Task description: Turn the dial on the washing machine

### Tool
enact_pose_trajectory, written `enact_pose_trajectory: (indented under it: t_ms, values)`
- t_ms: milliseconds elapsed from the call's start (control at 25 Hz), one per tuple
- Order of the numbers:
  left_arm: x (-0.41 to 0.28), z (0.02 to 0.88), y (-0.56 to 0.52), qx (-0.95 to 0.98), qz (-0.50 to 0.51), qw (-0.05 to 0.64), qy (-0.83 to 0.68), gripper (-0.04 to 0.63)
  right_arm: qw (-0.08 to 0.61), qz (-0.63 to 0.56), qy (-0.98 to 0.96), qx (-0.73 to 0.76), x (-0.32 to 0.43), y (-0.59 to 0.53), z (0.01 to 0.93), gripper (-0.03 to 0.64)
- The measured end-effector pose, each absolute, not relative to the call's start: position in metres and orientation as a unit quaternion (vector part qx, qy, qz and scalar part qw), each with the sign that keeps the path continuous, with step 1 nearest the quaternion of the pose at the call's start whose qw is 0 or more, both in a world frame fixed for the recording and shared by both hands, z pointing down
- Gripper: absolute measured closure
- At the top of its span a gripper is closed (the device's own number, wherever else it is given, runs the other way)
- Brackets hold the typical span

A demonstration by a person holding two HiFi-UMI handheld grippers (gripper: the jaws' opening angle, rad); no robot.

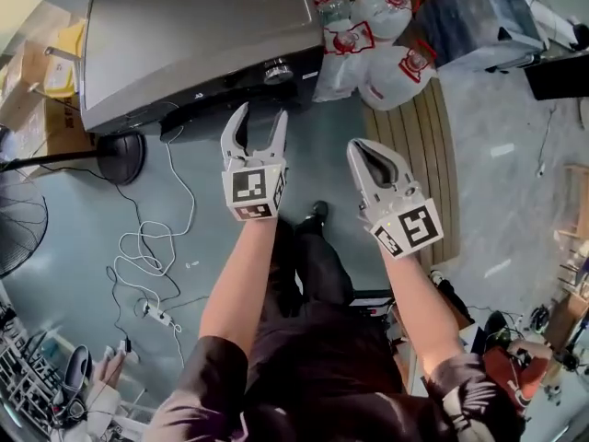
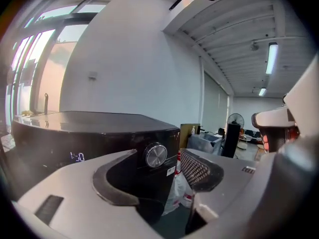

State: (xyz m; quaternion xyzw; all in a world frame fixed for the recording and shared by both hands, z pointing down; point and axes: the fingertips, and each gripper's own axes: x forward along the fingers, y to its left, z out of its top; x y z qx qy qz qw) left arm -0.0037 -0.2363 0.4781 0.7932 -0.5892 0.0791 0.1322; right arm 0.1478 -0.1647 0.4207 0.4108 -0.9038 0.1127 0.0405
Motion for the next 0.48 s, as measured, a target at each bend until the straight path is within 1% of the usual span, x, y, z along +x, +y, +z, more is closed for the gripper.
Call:
enact_pose_trajectory:
  t_ms: [80, 240, 480]
  values:
    - [-0.005, 0.492, -0.250, 0.782, 0.068, 0.139, -0.604, 0.310, 0.048, 0.093, -0.904, 0.415, 0.145, -0.183, 0.437, 0.592]
    - [0.002, 0.509, -0.268, 0.775, 0.051, 0.130, -0.616, 0.283, 0.060, 0.076, -0.900, 0.426, 0.141, -0.206, 0.469, 0.592]
    - [0.010, 0.521, -0.291, 0.765, 0.052, 0.109, -0.633, 0.276, 0.082, 0.065, -0.907, 0.409, 0.137, -0.215, 0.503, 0.592]
